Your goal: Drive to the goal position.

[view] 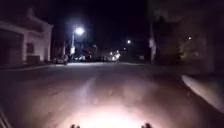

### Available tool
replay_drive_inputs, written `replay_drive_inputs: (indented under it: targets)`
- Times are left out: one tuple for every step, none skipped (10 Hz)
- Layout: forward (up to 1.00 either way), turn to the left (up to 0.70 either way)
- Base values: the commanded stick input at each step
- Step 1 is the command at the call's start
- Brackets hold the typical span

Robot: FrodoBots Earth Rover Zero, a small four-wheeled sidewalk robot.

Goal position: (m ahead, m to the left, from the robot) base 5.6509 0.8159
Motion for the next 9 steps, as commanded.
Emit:
replay_drive_inputs:
  targets:
    - [0.7,-0.06]
    - [0.7,0.0]
    - [0.7,0.0]
    - [0.7,0.0]
    - [0.7,0.0]
    - [0.7,0.0]
    - [0.7,0.0]
    - [0.7,0.0]
    - [0.7,0.0]
